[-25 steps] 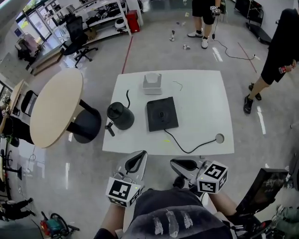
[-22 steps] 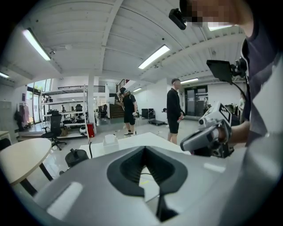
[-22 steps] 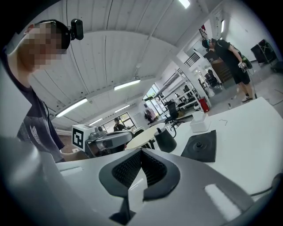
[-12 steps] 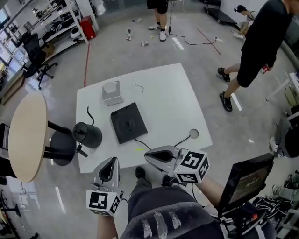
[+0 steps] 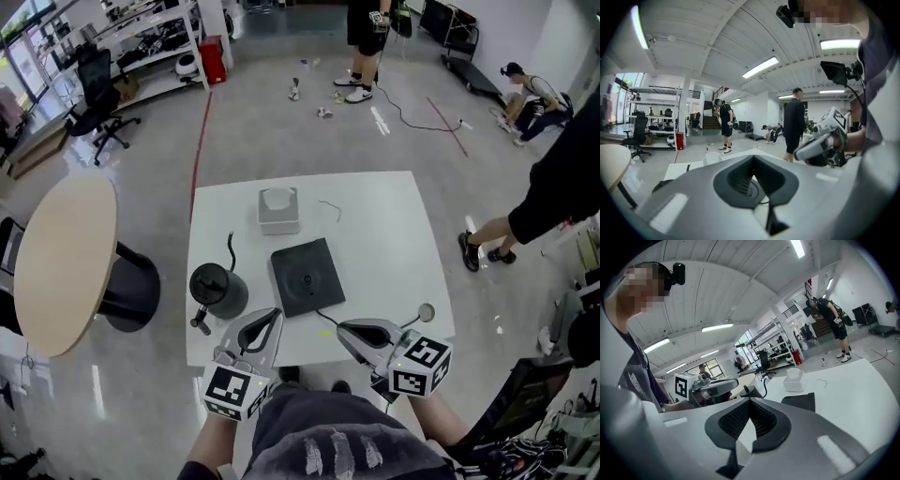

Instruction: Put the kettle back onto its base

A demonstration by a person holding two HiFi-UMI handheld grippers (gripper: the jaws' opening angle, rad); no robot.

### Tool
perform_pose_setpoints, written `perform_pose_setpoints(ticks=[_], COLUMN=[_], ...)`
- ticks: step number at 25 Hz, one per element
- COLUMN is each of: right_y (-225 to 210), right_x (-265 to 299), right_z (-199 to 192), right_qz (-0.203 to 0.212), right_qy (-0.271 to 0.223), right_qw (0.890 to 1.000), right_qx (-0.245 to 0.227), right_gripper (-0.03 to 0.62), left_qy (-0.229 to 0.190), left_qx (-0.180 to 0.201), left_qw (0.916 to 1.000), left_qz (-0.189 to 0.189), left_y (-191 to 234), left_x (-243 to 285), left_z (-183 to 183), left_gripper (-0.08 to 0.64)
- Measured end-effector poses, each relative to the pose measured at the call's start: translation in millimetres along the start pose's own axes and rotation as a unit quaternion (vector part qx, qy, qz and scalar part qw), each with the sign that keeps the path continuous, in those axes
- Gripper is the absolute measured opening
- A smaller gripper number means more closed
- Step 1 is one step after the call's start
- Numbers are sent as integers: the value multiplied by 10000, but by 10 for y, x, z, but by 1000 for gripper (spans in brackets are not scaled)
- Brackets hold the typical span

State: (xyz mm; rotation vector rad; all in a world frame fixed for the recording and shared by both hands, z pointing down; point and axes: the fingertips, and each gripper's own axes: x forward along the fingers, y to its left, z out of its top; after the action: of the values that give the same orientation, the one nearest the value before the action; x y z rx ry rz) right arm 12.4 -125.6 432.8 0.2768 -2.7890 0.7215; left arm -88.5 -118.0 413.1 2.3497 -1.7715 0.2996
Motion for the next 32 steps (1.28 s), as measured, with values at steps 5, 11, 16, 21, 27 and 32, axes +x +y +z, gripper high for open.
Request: perform_pose_setpoints(ticks=[5, 11, 16, 21, 27, 32], right_y=[273, 354, 458, 615, 563, 578], right_x=[440, 685, 965, 1236, 1258, 1337], right_z=[0, 97, 115, 142, 171, 226], right_qz=[-116, -207, -176, -53, 151, 547], right_qy=[120, 238, 420, 626, 845, 977], right_qw=[9998, 9995, 9990, 9977, 9958, 9933], right_qx=[98, 47, -51, -253, -316, -284], right_gripper=[2, 2, 2, 2, 2, 2], left_qy=[-58, -171, -208, -1, 155, 864], left_qx=[-53, -89, -128, -53, -67, -67], left_qw=[10000, 9998, 9995, 9988, 9976, 9926], left_qz=[-51, 28, 194, 490, 669, 852], left_y=[517, 894, 1270, 1630, 1752, 1801], left_x=[-247, -328, -512, -754, -884, -1031], left_z=[-6, 11, -65, -267, -310, -584], left_gripper=[2, 2, 2, 2, 32, 403])
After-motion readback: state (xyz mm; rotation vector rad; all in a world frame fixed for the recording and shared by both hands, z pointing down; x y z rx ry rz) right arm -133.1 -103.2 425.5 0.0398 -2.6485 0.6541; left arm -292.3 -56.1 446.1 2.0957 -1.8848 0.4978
